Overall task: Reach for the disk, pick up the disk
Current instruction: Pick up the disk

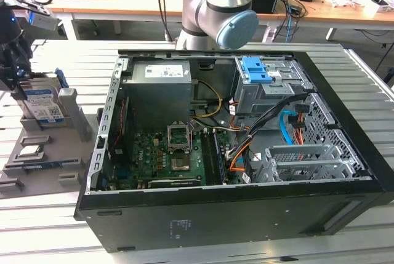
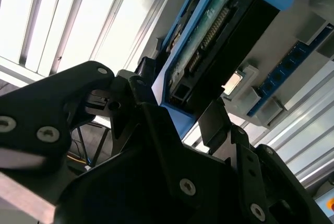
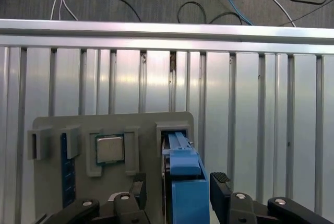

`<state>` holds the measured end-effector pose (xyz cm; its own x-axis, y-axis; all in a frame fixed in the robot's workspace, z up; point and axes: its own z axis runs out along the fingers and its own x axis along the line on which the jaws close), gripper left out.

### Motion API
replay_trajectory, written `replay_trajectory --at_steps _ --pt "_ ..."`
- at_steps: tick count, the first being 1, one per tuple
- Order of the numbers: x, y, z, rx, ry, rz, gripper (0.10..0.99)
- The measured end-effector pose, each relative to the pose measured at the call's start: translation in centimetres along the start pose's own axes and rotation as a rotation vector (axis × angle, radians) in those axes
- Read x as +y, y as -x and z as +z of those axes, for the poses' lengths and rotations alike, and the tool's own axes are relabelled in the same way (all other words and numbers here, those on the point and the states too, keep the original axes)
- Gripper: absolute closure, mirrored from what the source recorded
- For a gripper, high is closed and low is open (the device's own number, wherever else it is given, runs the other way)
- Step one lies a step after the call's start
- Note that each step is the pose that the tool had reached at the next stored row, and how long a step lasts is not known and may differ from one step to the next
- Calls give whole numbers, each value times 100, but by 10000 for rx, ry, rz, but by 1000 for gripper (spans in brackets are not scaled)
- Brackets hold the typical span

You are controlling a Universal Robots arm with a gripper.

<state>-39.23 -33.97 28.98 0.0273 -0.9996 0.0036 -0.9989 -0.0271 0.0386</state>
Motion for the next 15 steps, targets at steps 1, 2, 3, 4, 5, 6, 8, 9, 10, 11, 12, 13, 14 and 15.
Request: replay_trajectory --at_steps 1,2,3,4,5,6,8,9,10,11,12,13,14,15 --pt "0 0 0 1 2 0 486" --pt "0 0 0 1 2 0 486" --pt "0 0 2 0 0 0 486" --pt "0 0 2 0 0 0 486" --pt "0 0 2 0 0 0 498" --pt "0 0 3 0 0 0 627" --pt "0 0 3 1 0 0 722" --pt "0 0 3 0 0 0 722" --pt "0 0 3 0 -1 0 722" --pt "0 0 4 0 -1 0 722" --pt "0 0 4 0 0 0 722" --pt "0 0 4 0 0 0 722" --pt "0 0 5 0 0 0 722" --pt "0 0 5 1 0 0 722"
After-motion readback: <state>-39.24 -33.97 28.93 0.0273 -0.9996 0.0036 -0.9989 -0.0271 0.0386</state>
